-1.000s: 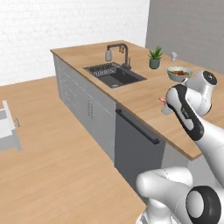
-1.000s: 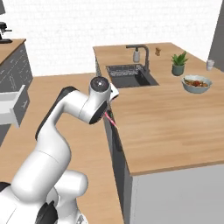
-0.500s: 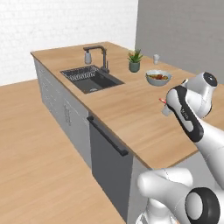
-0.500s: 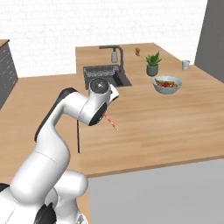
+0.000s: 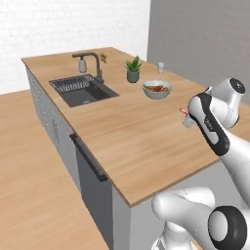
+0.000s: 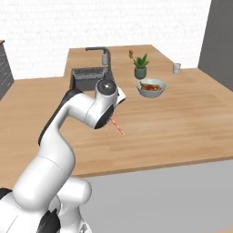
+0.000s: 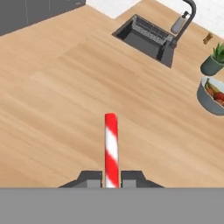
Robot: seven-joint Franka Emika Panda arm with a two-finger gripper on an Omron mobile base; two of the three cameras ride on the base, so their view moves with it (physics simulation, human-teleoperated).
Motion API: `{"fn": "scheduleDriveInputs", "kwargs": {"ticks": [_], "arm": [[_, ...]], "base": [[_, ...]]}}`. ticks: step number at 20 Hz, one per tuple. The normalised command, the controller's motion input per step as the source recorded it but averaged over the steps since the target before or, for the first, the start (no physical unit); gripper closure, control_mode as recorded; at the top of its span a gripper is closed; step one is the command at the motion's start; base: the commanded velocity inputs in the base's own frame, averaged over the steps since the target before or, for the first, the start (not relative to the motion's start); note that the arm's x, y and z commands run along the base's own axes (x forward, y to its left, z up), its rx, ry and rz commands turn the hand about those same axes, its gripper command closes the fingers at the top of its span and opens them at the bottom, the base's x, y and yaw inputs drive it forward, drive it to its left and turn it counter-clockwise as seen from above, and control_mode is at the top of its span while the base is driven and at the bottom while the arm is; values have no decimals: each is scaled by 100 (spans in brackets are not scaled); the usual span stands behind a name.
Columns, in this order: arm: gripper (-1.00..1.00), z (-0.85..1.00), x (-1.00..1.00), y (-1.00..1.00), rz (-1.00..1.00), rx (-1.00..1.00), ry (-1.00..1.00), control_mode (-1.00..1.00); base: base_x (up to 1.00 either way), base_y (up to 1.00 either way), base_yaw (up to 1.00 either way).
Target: Take a straw from the drawer in front and place it inside the glass cup on the dining counter.
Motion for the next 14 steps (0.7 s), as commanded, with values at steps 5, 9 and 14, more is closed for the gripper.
{"fn": "scheduleDriveInputs", "kwargs": {"ticks": [5, 9, 14], "arm": [[100, 0, 0, 0, 0, 0, 0, 100], [100, 0, 0, 0, 0, 0, 0, 100], [100, 0, 0, 0, 0, 0, 0, 100]], "base": [[2, -100, 0], [12, -100, 1], [23, -100, 3]]}}
